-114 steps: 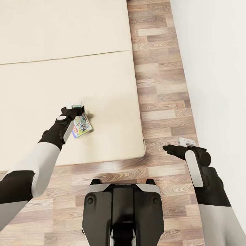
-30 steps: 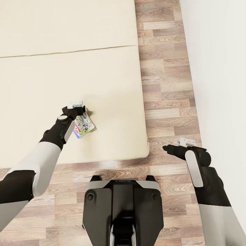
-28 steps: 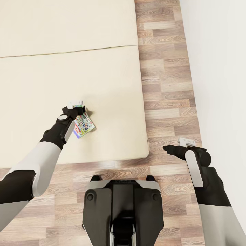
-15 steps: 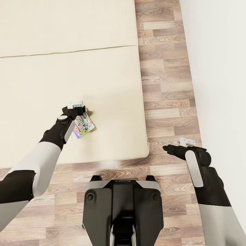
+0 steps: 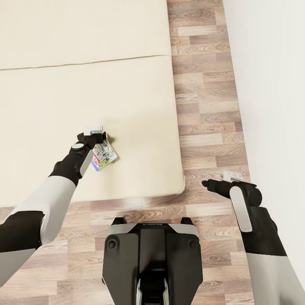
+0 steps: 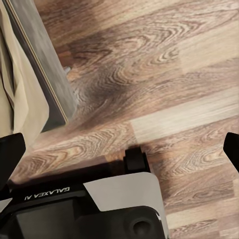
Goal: Put all the toys in the child's room - the three board games (two on the bed and one on the table), the two jigsaw puzzles on the table, and the tennis ball on the table - inside the toy box on the table in the child's room.
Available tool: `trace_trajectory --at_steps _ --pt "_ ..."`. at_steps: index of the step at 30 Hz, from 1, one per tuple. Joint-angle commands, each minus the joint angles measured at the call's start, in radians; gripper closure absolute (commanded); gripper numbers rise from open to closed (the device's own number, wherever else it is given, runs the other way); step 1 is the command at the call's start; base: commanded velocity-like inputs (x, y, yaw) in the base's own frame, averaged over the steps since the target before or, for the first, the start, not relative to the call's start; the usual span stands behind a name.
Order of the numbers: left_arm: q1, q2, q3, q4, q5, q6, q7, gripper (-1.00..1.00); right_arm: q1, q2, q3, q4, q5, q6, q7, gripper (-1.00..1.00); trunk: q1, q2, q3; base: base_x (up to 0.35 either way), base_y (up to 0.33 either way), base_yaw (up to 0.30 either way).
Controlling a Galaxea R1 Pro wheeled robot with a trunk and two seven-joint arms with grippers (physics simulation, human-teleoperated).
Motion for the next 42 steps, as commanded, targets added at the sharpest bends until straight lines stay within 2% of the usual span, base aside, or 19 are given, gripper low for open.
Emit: trace_trajectory --at_steps 1,17,42 --pt "0.000 0.000 -0.001 -0.002 0.001 0.006 0.003 -1.00 0.000 0.000 0.001 -0.001 -0.011 0.003 -0.009 -1.00 0.000 -0.002 -0.001 -0.088 0.000 0.000" --pt "0.000 0.000 -0.003 -0.001 0.000 0.007 0.002 -1.00 0.000 0.000 0.000 -0.001 -0.010 0.003 -0.009 -1.00 0.000 -0.002 -0.001 -0.019 0.000 0.000" --pt "0.000 0.000 -0.002 -0.001 0.000 0.006 0.002 -1.00 -0.001 -0.001 0.000 -0.001 -0.010 0.003 -0.009 -1.00 0.000 -0.002 -0.001 -0.128 0.000 0.000"
